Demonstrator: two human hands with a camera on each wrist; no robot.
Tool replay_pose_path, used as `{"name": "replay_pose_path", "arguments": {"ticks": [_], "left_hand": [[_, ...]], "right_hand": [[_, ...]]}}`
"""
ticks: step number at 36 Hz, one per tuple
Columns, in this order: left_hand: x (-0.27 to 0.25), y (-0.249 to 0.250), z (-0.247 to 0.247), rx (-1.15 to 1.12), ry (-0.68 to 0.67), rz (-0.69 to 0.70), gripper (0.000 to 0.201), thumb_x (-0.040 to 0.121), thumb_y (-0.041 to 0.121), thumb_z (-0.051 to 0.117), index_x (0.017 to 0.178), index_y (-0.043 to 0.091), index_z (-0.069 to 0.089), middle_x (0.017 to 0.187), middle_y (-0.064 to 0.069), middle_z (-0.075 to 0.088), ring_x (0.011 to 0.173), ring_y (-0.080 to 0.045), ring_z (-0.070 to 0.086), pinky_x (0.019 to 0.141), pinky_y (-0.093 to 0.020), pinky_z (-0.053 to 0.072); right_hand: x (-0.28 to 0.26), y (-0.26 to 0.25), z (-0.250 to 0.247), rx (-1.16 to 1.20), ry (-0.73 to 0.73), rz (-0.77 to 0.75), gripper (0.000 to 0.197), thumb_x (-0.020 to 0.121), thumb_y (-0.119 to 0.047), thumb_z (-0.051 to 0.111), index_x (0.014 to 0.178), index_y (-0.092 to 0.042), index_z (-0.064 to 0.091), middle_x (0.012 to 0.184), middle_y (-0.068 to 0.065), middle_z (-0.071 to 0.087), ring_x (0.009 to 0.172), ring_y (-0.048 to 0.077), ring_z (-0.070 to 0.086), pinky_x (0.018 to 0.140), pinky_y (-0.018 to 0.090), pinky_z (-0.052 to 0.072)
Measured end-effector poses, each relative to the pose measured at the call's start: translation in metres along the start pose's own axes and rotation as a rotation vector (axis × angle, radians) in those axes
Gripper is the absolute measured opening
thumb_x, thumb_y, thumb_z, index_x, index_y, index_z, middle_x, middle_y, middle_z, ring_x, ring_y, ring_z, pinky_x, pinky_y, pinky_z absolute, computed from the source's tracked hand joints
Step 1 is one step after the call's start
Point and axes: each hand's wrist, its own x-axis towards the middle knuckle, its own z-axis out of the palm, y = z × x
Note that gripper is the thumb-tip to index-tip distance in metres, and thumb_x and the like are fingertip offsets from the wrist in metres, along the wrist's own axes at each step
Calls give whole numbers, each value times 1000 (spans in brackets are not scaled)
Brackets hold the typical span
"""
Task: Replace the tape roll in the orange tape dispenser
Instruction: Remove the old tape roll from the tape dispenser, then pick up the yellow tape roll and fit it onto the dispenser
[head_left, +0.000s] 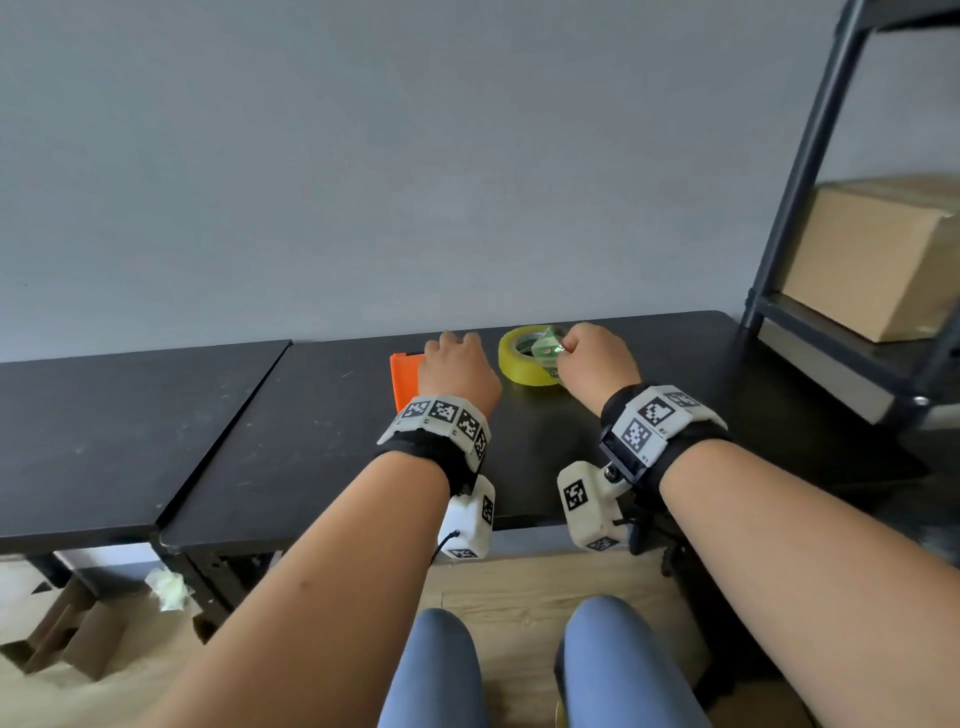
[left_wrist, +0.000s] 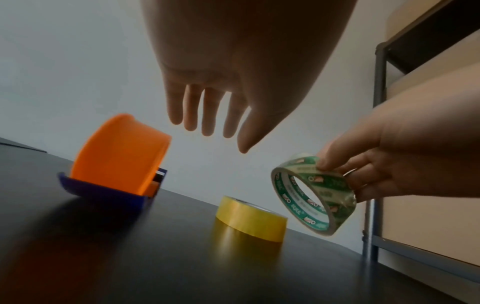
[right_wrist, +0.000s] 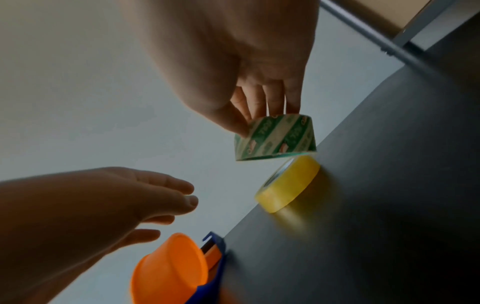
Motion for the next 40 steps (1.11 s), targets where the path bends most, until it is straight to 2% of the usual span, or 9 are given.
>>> {"name": "replay_pose_path", "arguments": {"ticks": [8, 14, 17, 21, 26, 30, 35, 37, 40], "left_hand": [[-5, 38, 17, -26, -85, 43, 47, 90, 15, 48, 137, 13, 47, 134, -13, 49, 127, -32, 43, 101, -41, 39], [-6, 47, 23, 8, -117, 61, 48, 88, 11, 46, 136, 14, 49, 134, -13, 49, 126, -32, 44, 100, -40, 40], [-7, 45, 24, 18, -131, 53, 48, 88, 11, 46, 136, 15, 50, 134, -12, 49, 126, -32, 44, 100, -41, 39], [-5, 41, 21, 37, -118, 36, 41, 89, 13, 46, 130, 13, 53, 129, -12, 51, 123, -31, 46, 98, -41, 41], [3, 27, 8, 46, -62, 3, 39, 89, 13, 46, 128, 12, 55, 129, -13, 52, 123, -32, 46, 98, -42, 42], [10, 7, -2, 71, -28, -58, 40, 88, 11, 44, 126, 12, 57, 129, -13, 52, 123, -32, 46, 99, -42, 41], [18, -22, -8, 122, -11, -159, 34, 87, 13, 46, 118, 8, 60, 126, -13, 53, 122, -33, 45, 99, -41, 38], [20, -32, -8, 126, -13, -194, 32, 88, 15, 48, 117, 7, 59, 128, -15, 52, 123, -34, 44, 99, -40, 39], [22, -45, -7, 99, -24, -233, 34, 88, 14, 50, 119, 5, 57, 131, -16, 49, 126, -33, 41, 95, -39, 42]], "right_hand": [[-2, 41, -17, -189, -69, 51, 28, 91, -12, 47, 109, -4, 68, 109, 14, 69, 102, 33, 64, 77, 31, 44], [-3, 54, -13, -166, -115, 102, 30, 92, -10, 45, 107, -6, 71, 114, 11, 70, 106, 32, 64, 90, 34, 49], [-2, 56, -10, -147, -121, 100, 29, 91, -9, 46, 105, -6, 71, 110, 12, 71, 103, 31, 65, 88, 35, 51], [0, 48, -9, -133, -80, 57, 25, 89, -13, 50, 100, -5, 71, 104, 13, 71, 97, 33, 65, 80, 35, 50], [1, 28, -4, -64, -68, 13, 20, 85, -12, 50, 94, -12, 68, 98, 9, 70, 98, 32, 65, 82, 36, 51], [0, 8, 6, -27, -106, -29, 27, 89, -11, 49, 107, -9, 69, 111, 11, 69, 107, 31, 62, 90, 35, 48], [-1, -14, 24, -2, -182, -39, 33, 88, -7, 47, 113, -2, 67, 116, 18, 68, 106, 35, 63, 91, 40, 52], [0, -20, 30, -4, -210, -57, 33, 88, -8, 48, 115, -1, 66, 113, 16, 69, 106, 34, 64, 85, 35, 52], [1, -28, 38, -17, -237, -84, 20, 90, -13, 50, 103, -13, 65, 94, 3, 67, 96, 27, 63, 74, 27, 42]]}}
